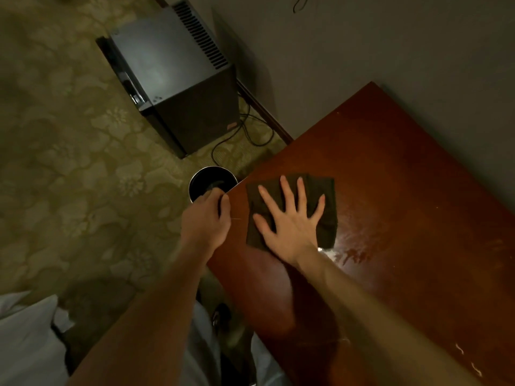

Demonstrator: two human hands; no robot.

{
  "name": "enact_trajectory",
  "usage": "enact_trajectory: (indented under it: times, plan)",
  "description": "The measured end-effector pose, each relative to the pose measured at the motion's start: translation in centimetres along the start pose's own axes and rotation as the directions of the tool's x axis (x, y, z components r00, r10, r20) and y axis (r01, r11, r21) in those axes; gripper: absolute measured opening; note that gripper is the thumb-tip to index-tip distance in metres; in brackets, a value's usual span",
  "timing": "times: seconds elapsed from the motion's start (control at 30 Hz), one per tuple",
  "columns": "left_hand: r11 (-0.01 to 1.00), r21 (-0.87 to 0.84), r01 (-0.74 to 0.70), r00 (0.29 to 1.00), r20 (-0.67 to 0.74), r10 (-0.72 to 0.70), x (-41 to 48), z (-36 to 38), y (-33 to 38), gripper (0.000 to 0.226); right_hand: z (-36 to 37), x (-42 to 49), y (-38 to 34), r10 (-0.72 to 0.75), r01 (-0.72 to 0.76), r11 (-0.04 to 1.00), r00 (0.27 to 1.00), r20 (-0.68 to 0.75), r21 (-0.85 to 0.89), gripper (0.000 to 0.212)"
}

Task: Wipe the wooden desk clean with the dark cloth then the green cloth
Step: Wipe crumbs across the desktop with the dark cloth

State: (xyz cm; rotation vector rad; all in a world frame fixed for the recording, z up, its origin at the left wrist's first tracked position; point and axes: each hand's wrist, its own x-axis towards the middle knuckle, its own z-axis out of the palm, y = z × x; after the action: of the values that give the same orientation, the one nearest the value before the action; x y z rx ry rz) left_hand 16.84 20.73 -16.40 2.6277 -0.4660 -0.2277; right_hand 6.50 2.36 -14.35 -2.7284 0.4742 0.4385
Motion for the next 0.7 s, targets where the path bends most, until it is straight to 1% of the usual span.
enact_trajectory:
  times: [0.1, 0.2, 0.27, 0.37, 0.43, 0.5, 0.57, 0.6, 0.63, 0.67, 0.7]
  plan:
    - [1.0, 0.02, -0.007, 1.0, -0.001, 0.007, 0.1, 0.4, -0.4, 0.031, -0.1, 3.0, -1.2, 0.034, -0.036, 0.998, 0.998, -0.051, -0.043, 0.065]
    - [1.0, 0.0, -0.023, 1.0, -0.013, 0.023, 0.1, 0.4, -0.5, 0.029, 0.3, 2.7, -1.4, 0.02, -0.025, 0.997, 0.998, -0.067, -0.069, 0.063]
    - [0.998, -0.024, -0.05, 0.998, -0.04, 0.049, 0.1, 0.4, -0.7, 0.031, 0.9, 0.5, -1.5, -0.003, -0.001, 0.997, 0.998, -0.055, -0.071, 0.062]
    - [0.997, -0.038, -0.068, 0.997, -0.048, 0.067, -0.1, -0.2, -0.5, 0.03, 2.5, -4.3, -2.7, 0.024, -0.025, 0.999, 0.999, -0.025, -0.043, 0.063]
    - [0.997, -0.061, -0.043, 0.999, 0.016, 0.044, -0.2, -1.3, -0.2, 0.031, 3.5, -6.8, -4.0, 0.06, -0.06, 0.998, 0.998, 0.014, -0.01, 0.065]
    - [0.985, -0.159, 0.061, 0.987, 0.156, -0.036, 0.1, -2.0, -0.7, 0.034, 3.8, -7.3, -5.0, 0.099, -0.099, 0.995, 0.995, 0.013, 0.017, 0.065]
    - [0.931, -0.289, 0.221, 0.933, 0.34, -0.116, 1.4, -2.6, -1.9, 0.039, 3.6, -6.0, -5.8, 0.114, -0.113, 0.993, 0.994, -0.005, 0.044, 0.065]
    - [0.868, -0.369, 0.332, 0.888, 0.433, -0.155, 2.1, -2.9, -2.4, 0.039, 3.5, -5.2, -6.4, 0.104, -0.104, 0.994, 0.994, -0.018, 0.043, 0.065]
    - [0.767, -0.456, 0.452, 0.835, 0.519, -0.183, 2.8, -3.3, -2.7, 0.041, 3.5, -4.3, -7.1, 0.093, -0.092, 0.995, 0.995, -0.029, 0.034, 0.065]
    - [0.657, -0.51, 0.555, 0.779, 0.596, -0.195, 3.4, -3.8, -3.0, 0.048, 3.7, -3.5, -8.0, 0.081, -0.08, 0.997, 0.996, -0.041, 0.022, 0.065]
    - [0.568, -0.525, 0.635, 0.723, 0.662, -0.197, 3.8, -4.3, -3.2, 0.058, 3.9, -2.7, -9.0, 0.073, -0.073, 0.997, 0.996, -0.055, 0.011, 0.064]
